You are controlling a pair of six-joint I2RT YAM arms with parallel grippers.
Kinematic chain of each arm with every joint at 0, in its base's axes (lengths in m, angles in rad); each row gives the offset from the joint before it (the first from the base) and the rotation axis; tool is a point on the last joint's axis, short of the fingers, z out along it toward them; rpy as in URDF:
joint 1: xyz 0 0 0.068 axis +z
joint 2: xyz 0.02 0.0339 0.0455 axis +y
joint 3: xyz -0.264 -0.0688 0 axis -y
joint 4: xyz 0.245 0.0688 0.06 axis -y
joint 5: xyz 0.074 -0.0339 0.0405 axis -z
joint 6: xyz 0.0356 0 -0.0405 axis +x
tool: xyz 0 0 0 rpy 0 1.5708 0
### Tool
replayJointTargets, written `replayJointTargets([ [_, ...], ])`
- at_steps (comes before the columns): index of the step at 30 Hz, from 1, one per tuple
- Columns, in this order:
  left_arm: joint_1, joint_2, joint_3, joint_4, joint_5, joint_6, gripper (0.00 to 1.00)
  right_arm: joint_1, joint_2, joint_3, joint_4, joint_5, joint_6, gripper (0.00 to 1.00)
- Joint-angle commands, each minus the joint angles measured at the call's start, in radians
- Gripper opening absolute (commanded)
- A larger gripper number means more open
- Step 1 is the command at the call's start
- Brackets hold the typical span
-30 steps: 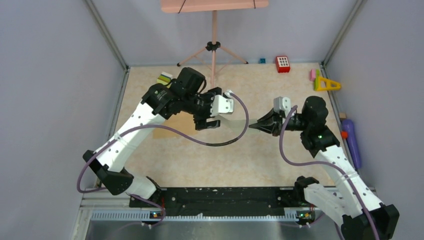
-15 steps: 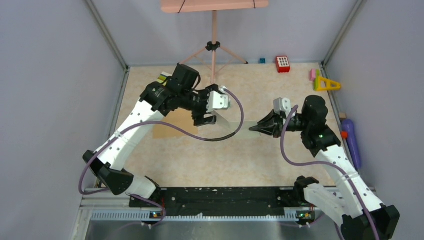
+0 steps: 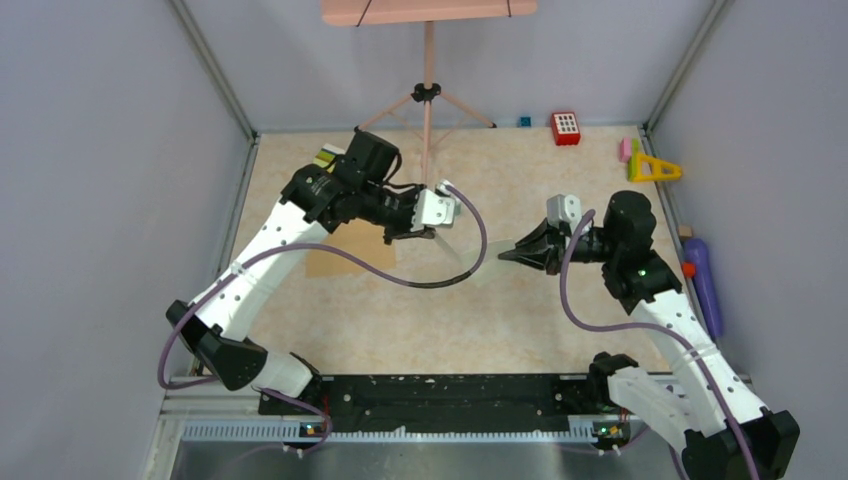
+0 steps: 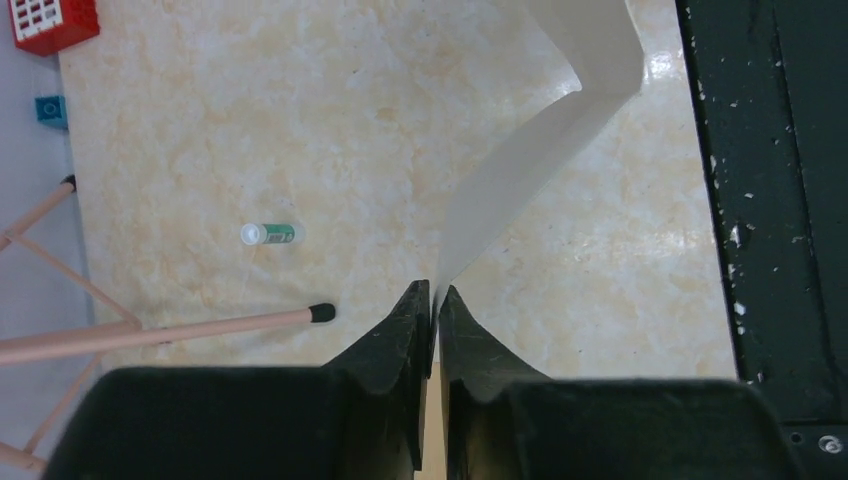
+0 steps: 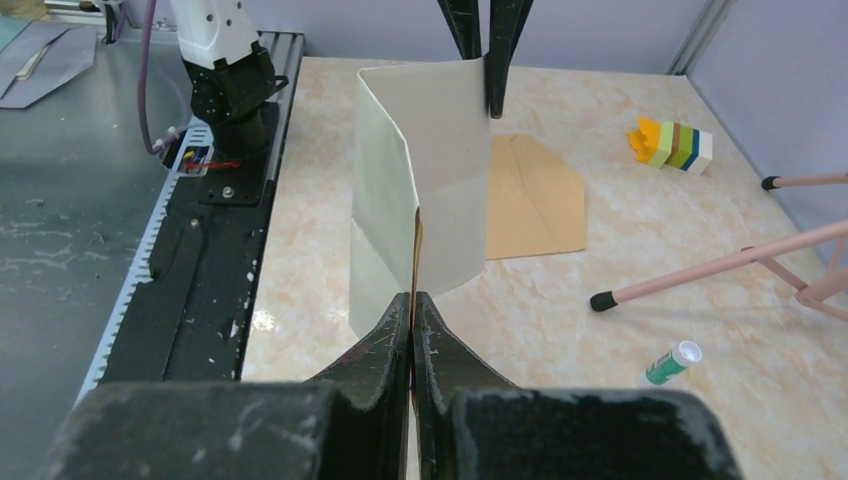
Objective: Place the letter into the envelope and seal it
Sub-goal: Fold the letter.
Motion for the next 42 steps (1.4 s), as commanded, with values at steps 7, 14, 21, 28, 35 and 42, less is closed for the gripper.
replayJointTargets([
  [7, 0.003, -0.072, 0.023, 0.008, 0.105, 0.005, 0.96, -0.008, -0.007, 0.044, 0.029, -0.024, -0.004, 0.0],
  [14, -0.009, -0.041, 0.06, -0.007, 0.178, -0.006, 0.98, -0.008, 0.002, 0.038, 0.03, -0.068, 0.005, 0.0],
  [21, -0.046, -0.008, 0.068, -0.009, 0.171, -0.006, 0.98, -0.008, 0.009, 0.029, 0.038, -0.102, 0.01, 0.0],
  [28, -0.074, 0.044, 0.114, -0.033, 0.161, -0.009, 0.88, -0.008, 0.014, 0.022, 0.038, -0.119, 0.01, 0.0],
  [35, -0.099, 0.07, 0.145, -0.083, 0.153, 0.015, 0.23, -0.008, 0.013, 0.019, 0.041, -0.094, 0.001, 0.0],
  [42, -0.105, 0.057, 0.134, -0.12, 0.157, 0.046, 0.0, -0.008, 0.011, 0.016, 0.061, -0.026, -0.003, 0.0],
])
